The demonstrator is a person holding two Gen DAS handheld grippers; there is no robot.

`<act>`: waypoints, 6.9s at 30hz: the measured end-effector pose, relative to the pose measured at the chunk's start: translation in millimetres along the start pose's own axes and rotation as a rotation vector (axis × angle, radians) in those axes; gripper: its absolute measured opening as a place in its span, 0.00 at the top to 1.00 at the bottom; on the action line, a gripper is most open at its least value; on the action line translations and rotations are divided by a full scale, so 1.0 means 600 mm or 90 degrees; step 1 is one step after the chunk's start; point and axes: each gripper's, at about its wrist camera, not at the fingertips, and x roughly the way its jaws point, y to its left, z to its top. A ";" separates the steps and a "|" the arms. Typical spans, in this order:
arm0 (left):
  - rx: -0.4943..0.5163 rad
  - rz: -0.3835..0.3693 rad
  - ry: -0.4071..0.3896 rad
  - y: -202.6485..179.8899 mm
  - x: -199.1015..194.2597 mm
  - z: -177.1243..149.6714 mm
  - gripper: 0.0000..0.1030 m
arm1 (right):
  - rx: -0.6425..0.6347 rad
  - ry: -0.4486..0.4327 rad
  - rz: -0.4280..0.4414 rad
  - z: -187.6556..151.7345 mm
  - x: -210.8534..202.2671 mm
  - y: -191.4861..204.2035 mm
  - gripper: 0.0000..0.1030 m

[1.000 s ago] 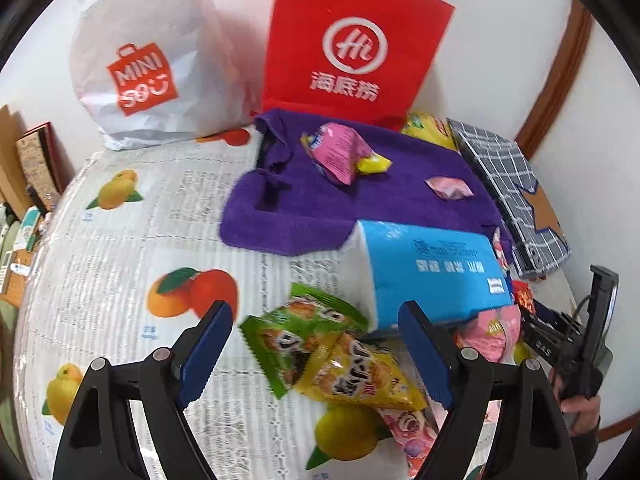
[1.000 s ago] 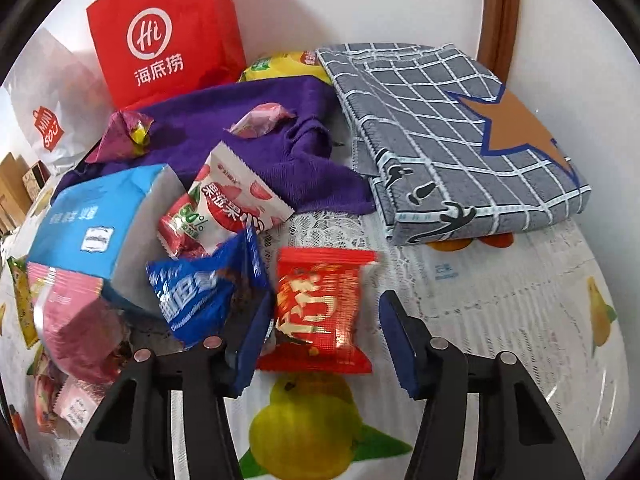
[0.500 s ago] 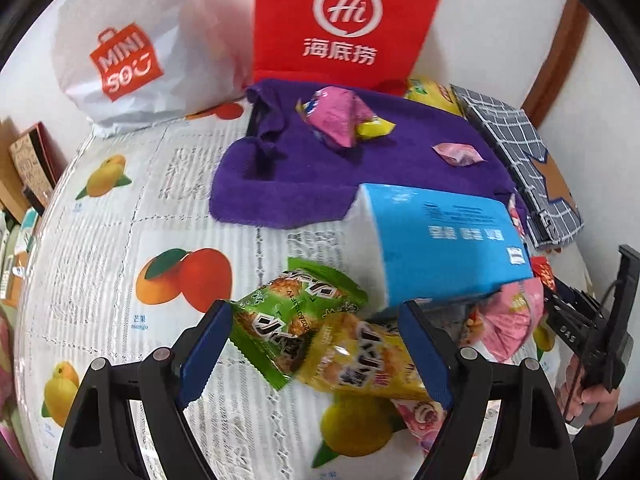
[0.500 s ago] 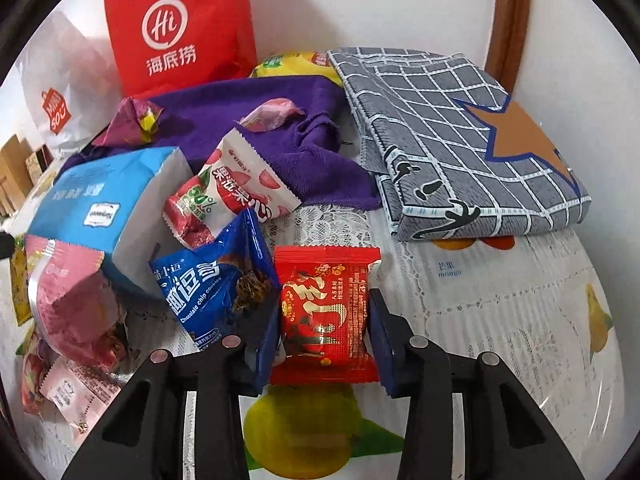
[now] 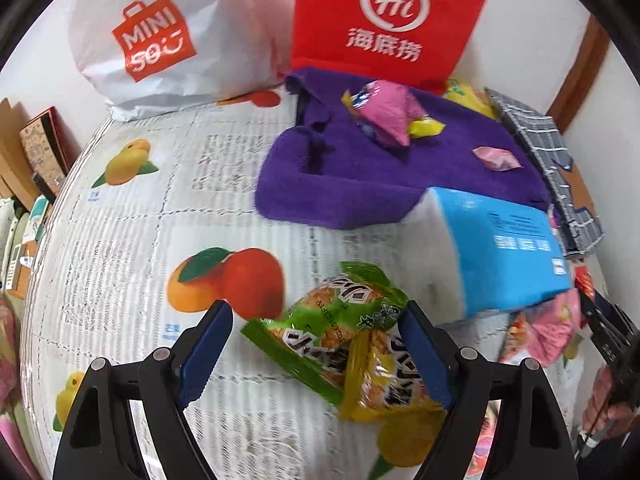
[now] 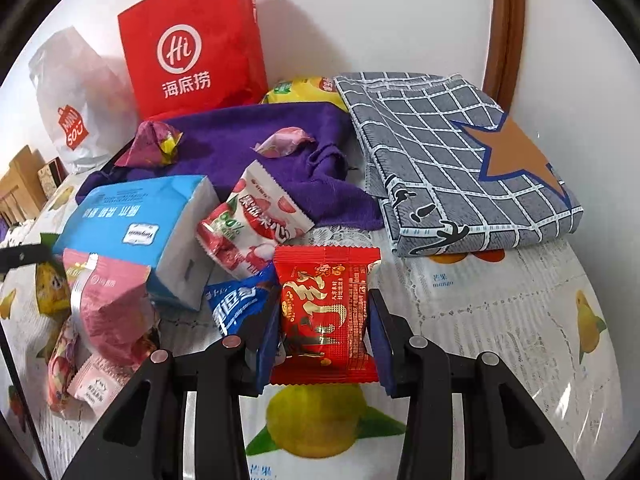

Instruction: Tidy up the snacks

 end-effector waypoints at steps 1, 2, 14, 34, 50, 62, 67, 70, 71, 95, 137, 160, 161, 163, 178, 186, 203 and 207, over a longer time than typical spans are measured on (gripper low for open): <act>0.003 0.002 0.004 0.002 0.004 0.001 0.19 | 0.001 0.002 0.000 -0.002 0.000 0.000 0.60; 0.005 0.005 0.009 0.003 0.009 0.002 0.19 | 0.003 0.004 0.000 -0.004 -0.001 -0.001 0.60; 0.002 -0.016 0.026 0.012 0.046 0.004 0.36 | 0.014 0.020 -0.021 -0.011 -0.009 -0.008 0.60; -0.039 -0.074 -0.043 0.056 -0.070 0.004 0.53 | 0.002 -0.020 -0.009 0.011 -0.098 0.044 0.60; 0.008 -0.149 -0.049 -0.048 -0.128 -0.013 0.53 | -0.009 -0.035 0.049 0.043 -0.151 0.087 0.61; 0.035 -0.175 -0.054 -0.106 -0.142 0.019 0.53 | -0.019 -0.050 0.053 0.091 -0.156 0.095 0.61; 0.041 -0.176 -0.061 -0.113 -0.144 0.039 0.53 | -0.021 -0.049 0.059 0.108 -0.143 0.098 0.61; 0.037 -0.175 -0.068 -0.110 -0.145 0.056 0.53 | -0.020 -0.048 0.060 0.119 -0.134 0.099 0.61; 0.035 -0.174 -0.070 -0.109 -0.145 0.061 0.53 | -0.020 -0.048 0.060 0.122 -0.131 0.099 0.61; -0.021 -0.143 -0.067 -0.035 -0.074 0.155 0.53 | -0.029 -0.051 0.052 0.217 -0.041 0.110 0.61; -0.041 -0.143 0.056 -0.042 0.130 0.218 0.53 | -0.125 0.082 0.046 0.252 0.211 0.105 0.61; 0.016 -0.137 0.039 -0.080 0.092 0.218 0.32 | -0.063 0.029 0.033 0.220 0.084 0.066 0.34; 0.019 -0.134 0.034 -0.080 0.084 0.218 0.31 | -0.062 0.026 0.025 0.216 0.078 0.066 0.34; 0.022 -0.127 0.025 -0.079 0.069 0.219 0.30 | -0.069 0.018 0.000 0.208 0.063 0.065 0.34; 0.016 -0.110 -0.028 -0.061 -0.042 0.156 0.30 | -0.018 0.046 0.032 0.102 0.003 0.021 0.42; 0.007 -0.077 -0.025 -0.048 -0.072 0.107 0.30 | -0.092 0.048 0.086 0.040 0.004 0.044 0.33; -0.030 -0.041 -0.031 -0.030 -0.103 0.028 0.30 | -0.125 0.068 0.104 0.007 0.073 0.044 0.31; -0.026 -0.049 -0.026 -0.032 -0.095 0.011 0.30 | -0.111 0.058 0.098 0.007 0.066 0.035 0.48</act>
